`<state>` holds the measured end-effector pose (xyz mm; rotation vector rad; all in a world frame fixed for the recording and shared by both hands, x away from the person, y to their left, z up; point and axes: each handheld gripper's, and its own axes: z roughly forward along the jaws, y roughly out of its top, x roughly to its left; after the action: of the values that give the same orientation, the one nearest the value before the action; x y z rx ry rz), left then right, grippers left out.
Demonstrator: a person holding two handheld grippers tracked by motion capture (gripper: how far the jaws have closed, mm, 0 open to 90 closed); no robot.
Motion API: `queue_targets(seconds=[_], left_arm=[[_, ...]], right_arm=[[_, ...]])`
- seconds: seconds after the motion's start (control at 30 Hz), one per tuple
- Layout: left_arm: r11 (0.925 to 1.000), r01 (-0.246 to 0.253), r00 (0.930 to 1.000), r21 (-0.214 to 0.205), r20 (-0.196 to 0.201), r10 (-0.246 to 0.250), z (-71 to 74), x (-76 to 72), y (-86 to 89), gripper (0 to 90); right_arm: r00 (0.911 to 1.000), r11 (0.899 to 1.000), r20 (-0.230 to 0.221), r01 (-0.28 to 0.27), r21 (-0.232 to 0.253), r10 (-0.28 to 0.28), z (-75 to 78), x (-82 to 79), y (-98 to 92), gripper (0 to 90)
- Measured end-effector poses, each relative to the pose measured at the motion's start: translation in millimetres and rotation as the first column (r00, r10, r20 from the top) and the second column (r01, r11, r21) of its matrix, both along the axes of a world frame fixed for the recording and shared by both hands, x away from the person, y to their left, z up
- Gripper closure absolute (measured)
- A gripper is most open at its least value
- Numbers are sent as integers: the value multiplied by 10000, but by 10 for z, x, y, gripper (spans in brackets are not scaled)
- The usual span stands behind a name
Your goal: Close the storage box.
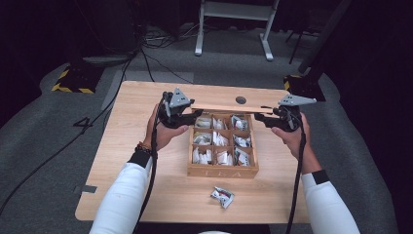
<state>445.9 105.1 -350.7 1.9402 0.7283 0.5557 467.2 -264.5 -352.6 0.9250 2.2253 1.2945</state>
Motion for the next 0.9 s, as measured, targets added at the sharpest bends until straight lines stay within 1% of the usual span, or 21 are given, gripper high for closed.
queue_targets(seconds=[0.03, 0.13, 0.17, 0.23, 0.3, 0.33, 0.37, 0.4, 0.47, 0.57, 0.63, 0.67, 0.7, 0.77, 0.83, 0.9], left_arm=[[10000, 36, 10000, -86, 7, -36, -16, -27, 8, 522], [9999, 67, 10000, -113, 30, -67, -36, -50, 12, 519], [9999, 92, 9999, -82, 70, -92, -54, -73, 12, 515], [9999, 81, 9999, -105, 87, -80, -64, -84, 10, 513], [9999, 113, 9998, 95, 172, -115, -79, -123, 3, 510], [9999, 113, 9998, 95, 172, -115, -79, -123, 3, 508], [9997, 135, 9998, 182, 175, -138, -93, -152, -1, 505], [9997, 135, 9998, 182, 175, -138, -93, -152, -1, 502], [9997, 177, 9994, 183, 281, -182, -119, -210, -4, 493], [9997, 182, 9992, 155, 354, -187, -132, -247, -7, 485], [9994, 166, 9986, 313, 488, -181, -144, -298, -20, 484], [9994, 166, 9986, 313, 488, -181, -144, -298, -20, 481], [9995, 174, 9985, 256, 510, -187, -144, -315, -21, 478], [9994, 168, 9984, 298, 544, -184, -145, -346, -21, 472], [9995, 162, 9985, 260, 515, -175, -144, -371, -10, 459], [9998, 105, 9995, 174, 292, -110, -149, -400, 7, 450]], right_arm=[[10000, 10000, 47, -32, -64, 33, -15, -24, 0, 552], [10000, 9999, 42, -30, -109, 31, -24, -46, 0, 551], [9999, 9998, 62, -107, -148, 108, -32, -68, -3, 547], [9999, 9998, 42, -138, -112, 138, -34, -79, -6, 544], [9997, 9997, 74, -237, -112, 238, -46, -123, -21, 546], [9997, 9997, 74, -237, -112, 238, -46, -123, -21, 546], [9997, 9996, 82, -240, -163, 242, -61, -155, -26, 549], [9996, 9994, 94, -267, -207, 269, -69, -171, -28, 549], [9994, 9992, 112, -333, -204, 335, -85, -202, -35, 547], [9992, 9991, 103, -393, -170, 395, -94, -237, -48, 548], [9988, 9988, 137, -467, -139, 469, -103, -287, -61, 548], [9988, 9988, 137, -467, -139, 469, -103, -287, -61, 548], [9987, 9988, 213, -455, -164, 459, -108, -323, -57, 545], [9985, 9987, 270, -482, -166, 486, -109, -353, -59, 542], [9983, 9986, 299, -492, -173, 497, -113, -363, -60, 543], [9981, 9986, 325, -513, -86, 516, -124, -391, -66, 538]])
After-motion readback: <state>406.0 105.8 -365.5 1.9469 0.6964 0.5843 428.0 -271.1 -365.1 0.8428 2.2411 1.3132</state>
